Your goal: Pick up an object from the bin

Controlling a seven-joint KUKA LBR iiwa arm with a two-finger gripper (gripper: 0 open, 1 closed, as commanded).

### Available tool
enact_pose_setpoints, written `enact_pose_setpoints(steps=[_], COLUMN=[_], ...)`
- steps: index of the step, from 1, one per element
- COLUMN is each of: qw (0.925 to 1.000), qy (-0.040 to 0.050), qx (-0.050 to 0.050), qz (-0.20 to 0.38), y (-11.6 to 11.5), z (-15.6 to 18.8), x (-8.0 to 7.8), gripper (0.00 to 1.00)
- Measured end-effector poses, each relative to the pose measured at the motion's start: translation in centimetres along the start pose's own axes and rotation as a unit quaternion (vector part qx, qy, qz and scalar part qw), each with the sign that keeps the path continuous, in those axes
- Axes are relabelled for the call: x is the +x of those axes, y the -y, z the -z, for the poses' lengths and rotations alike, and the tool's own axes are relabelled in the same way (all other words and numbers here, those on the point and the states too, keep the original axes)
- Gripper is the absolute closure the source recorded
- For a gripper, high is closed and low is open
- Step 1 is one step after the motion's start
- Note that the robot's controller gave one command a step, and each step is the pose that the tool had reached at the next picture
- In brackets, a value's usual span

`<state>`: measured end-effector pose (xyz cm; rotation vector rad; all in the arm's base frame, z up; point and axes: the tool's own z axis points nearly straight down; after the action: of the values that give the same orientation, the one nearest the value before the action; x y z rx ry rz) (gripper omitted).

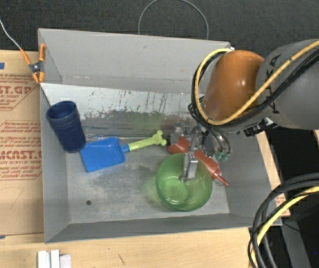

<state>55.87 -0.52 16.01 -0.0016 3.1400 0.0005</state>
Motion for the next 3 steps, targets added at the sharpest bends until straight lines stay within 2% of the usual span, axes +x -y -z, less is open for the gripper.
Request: enact_pose_setpoints(steps=[1, 2, 3], qw=[0.9778, 0.9428, 0.9779], qy=[-0.0055, 0.0015, -0.0046], qx=[-0.002, 0.0, -0.003], qz=[0.209, 0.333, 0.209], y=[-0.93, -0.24, -1.06], z=[-9.3, -9.01, -9.29], x=[-0.7, -1.05, -0.74], gripper=[0.0, 0.0, 0.0])
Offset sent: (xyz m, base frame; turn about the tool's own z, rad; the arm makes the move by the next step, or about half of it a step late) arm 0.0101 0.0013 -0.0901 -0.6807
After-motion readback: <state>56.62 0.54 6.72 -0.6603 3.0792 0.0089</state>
